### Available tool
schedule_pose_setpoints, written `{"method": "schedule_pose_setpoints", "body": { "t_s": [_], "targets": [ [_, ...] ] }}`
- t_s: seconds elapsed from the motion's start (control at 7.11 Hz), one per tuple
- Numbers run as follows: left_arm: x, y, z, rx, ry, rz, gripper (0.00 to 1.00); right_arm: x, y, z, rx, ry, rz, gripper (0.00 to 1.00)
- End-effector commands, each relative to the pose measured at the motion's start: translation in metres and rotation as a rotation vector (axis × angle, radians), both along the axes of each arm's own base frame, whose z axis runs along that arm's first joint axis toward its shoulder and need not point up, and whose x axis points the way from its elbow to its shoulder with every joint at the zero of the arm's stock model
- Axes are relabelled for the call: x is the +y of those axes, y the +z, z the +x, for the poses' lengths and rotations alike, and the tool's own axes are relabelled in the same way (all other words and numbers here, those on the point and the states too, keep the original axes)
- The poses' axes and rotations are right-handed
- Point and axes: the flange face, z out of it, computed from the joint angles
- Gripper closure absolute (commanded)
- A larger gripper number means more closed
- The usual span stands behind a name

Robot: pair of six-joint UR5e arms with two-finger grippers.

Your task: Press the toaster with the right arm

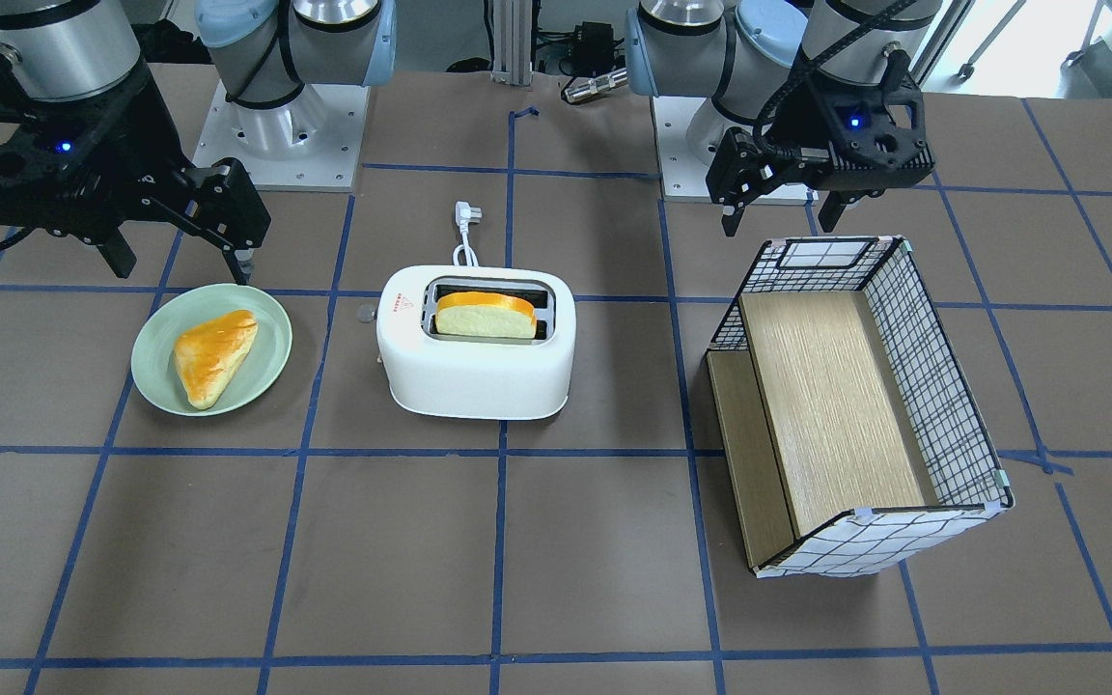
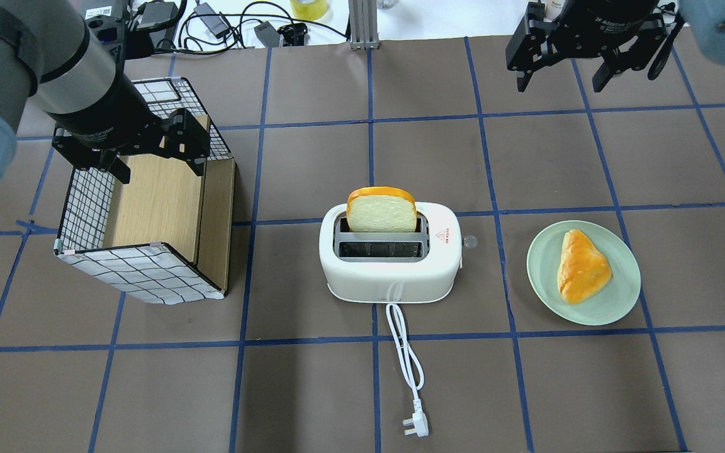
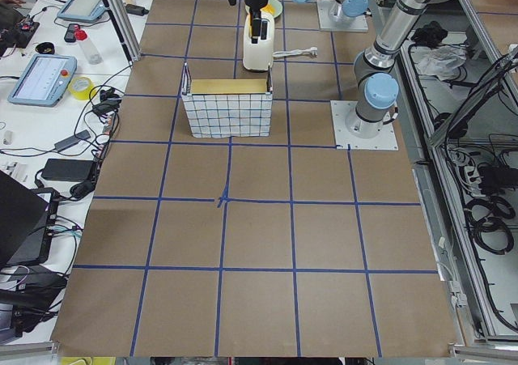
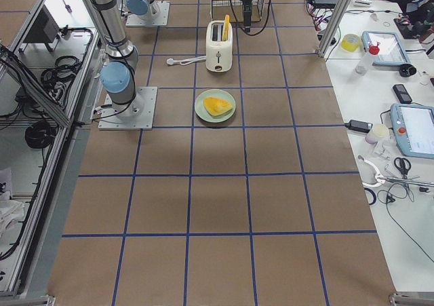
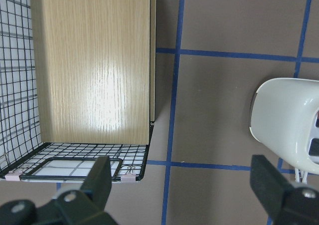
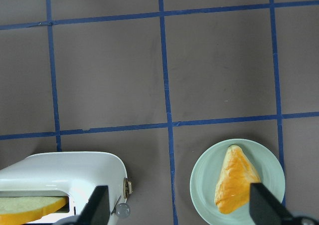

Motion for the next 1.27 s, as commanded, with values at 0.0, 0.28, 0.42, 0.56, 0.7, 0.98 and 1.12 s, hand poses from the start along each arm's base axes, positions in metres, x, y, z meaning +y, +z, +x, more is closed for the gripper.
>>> {"method": "schedule_pose_setpoints", "body": {
  "t_s": [0.0,0.28,0.42,0.56,0.7,0.98,1.12],
  "targets": [
    [0.0,0.0,0.0,0.0,0.0,0.0,0.0,0.0,0.0,0.0,0.0,0.0,0.002,0.0],
    [0.0,0.0,0.0,0.0,0.0,0.0,0.0,0.002,0.001,0.0,0.0,0.0,0.006,0.0],
    [0.0,0.0,0.0,0.0,0.0,0.0,0.0,0.003,0.001,0.0,0.0,0.0,0.006,0.0],
    [0.0,0.0,0.0,0.002,0.0,0.0,0.0,0.001,-0.001,0.0,-0.001,0.0,0.011,0.03],
    [0.0,0.0,0.0,0.0,0.0,0.0,0.0,0.007,-0.01,0.0,-0.005,0.0,0.075,0.41],
    [0.0,0.0,0.0,0.0,0.0,0.0,0.0,0.025,-0.026,0.001,-0.04,-0.006,0.243,1.0],
    [0.0,0.0,0.0,0.0,0.0,0.0,0.0,0.027,-0.031,0.005,-0.124,-0.015,0.289,1.0]
  ]
}}
